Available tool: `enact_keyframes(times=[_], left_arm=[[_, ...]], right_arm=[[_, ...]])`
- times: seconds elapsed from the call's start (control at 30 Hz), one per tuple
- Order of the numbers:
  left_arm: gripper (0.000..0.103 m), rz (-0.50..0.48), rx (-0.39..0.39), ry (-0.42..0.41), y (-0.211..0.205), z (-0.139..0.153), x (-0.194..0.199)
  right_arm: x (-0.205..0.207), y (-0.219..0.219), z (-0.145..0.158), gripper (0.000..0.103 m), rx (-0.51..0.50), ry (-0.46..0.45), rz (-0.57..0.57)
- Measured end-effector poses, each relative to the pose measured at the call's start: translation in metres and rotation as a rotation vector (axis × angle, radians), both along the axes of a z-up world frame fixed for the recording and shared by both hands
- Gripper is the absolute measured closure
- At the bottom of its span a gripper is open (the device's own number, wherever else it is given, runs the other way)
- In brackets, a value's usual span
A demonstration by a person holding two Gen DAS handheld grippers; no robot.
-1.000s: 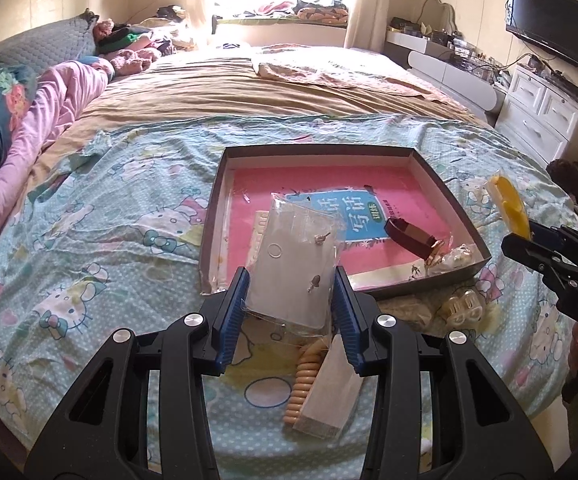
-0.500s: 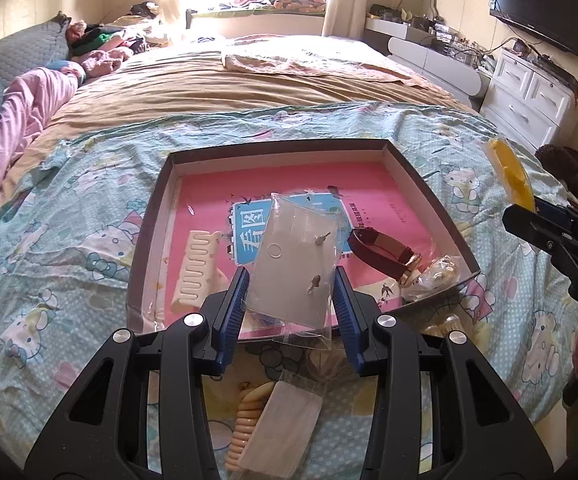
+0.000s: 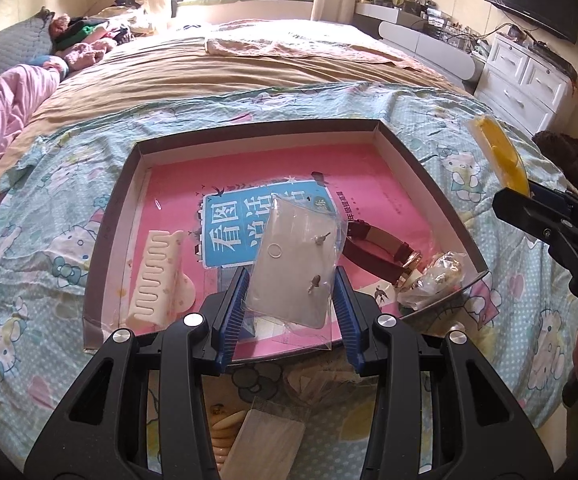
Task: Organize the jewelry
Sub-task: 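Carry the earring card over the tray with the left gripper while the right carries the bangles there, then lower the earring card into the tray and open the left gripper while the right releases the bangles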
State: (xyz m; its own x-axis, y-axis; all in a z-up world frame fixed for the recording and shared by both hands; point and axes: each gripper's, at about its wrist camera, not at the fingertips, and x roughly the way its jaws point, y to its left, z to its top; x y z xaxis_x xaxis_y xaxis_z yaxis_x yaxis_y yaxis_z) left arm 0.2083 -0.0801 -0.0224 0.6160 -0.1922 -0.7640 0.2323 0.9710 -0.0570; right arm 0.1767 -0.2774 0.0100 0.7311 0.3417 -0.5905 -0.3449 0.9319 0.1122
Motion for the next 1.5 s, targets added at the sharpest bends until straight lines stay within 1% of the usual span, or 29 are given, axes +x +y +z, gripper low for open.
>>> enact_keyframes(times=[0.27, 0.63, 0.7, 0.77, 0.9, 0.97, 1.1, 1.27, 1.5], left_arm=[[0.068, -0.007, -0.009, 0.035, 0.001, -0.014, 0.005], [0.068, -0.010, -0.019, 0.052, 0.003, -0.023, 0.008], [0.066, -0.013, -0.017, 0.047, 0.004, -0.024, 0.007], [0.061, -0.015, -0.020, 0.044, 0.004, -0.024, 0.007], [0.059, -0.017, -0.030, 0.043, 0.007, -0.024, 0.007], [0.055, -0.015, -0.034, 0.043, 0.008, -0.023, 0.004], [0.054, -0.011, -0.045, 0.036, 0.012, -0.021, 0.002], [0.049, -0.003, -0.055, 0.028, 0.016, -0.017, 0.000], [0.046, 0.011, -0.061, 0.024, 0.021, -0.014, -0.002]], right_arm=[[0.012, 0.009, -0.008, 0.058, -0.013, 0.022, 0.007], [0.026, 0.019, -0.023, 0.058, -0.031, 0.070, 0.003], [0.029, 0.020, -0.027, 0.058, -0.025, 0.082, 0.004], [0.032, 0.021, -0.030, 0.058, -0.026, 0.092, 0.003], [0.036, 0.022, -0.036, 0.058, -0.025, 0.108, -0.001], [0.037, 0.024, -0.038, 0.058, -0.025, 0.114, 0.001], [0.039, 0.027, -0.041, 0.058, -0.033, 0.125, 0.005], [0.042, 0.031, -0.045, 0.058, -0.042, 0.143, 0.008], [0.041, 0.031, -0.046, 0.056, -0.043, 0.150, 0.004]])
